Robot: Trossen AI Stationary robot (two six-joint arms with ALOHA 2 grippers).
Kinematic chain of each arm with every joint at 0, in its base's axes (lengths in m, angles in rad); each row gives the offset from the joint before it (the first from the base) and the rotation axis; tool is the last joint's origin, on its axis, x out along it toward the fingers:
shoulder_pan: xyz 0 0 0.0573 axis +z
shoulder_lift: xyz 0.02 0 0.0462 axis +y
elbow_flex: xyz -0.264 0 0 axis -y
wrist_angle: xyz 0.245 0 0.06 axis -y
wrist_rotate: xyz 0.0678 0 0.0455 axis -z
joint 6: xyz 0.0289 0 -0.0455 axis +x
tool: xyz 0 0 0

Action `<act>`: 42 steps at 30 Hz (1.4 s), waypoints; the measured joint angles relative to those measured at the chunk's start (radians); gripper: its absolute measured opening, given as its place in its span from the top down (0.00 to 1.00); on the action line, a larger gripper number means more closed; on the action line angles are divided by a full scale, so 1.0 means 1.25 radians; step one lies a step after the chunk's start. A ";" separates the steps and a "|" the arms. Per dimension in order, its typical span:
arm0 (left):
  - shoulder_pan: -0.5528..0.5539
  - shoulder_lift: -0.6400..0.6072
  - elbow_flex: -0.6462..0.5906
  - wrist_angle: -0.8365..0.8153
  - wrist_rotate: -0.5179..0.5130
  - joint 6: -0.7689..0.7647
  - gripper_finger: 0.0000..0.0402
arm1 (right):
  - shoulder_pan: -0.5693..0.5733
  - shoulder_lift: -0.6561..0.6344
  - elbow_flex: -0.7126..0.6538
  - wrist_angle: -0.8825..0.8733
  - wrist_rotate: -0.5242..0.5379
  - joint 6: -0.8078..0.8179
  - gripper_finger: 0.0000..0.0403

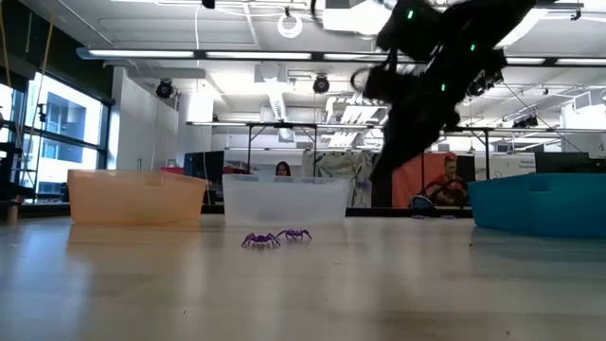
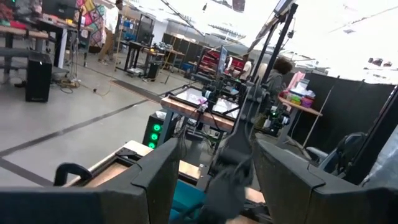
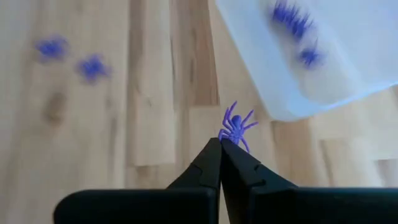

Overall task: Sort Halloween decoration
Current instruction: Put the purple spider toy into the transparent bin

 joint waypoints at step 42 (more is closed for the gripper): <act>-0.001 -0.049 0.000 -0.088 -0.028 0.032 0.53 | -0.039 -0.117 0.117 0.288 -0.001 0.122 1.00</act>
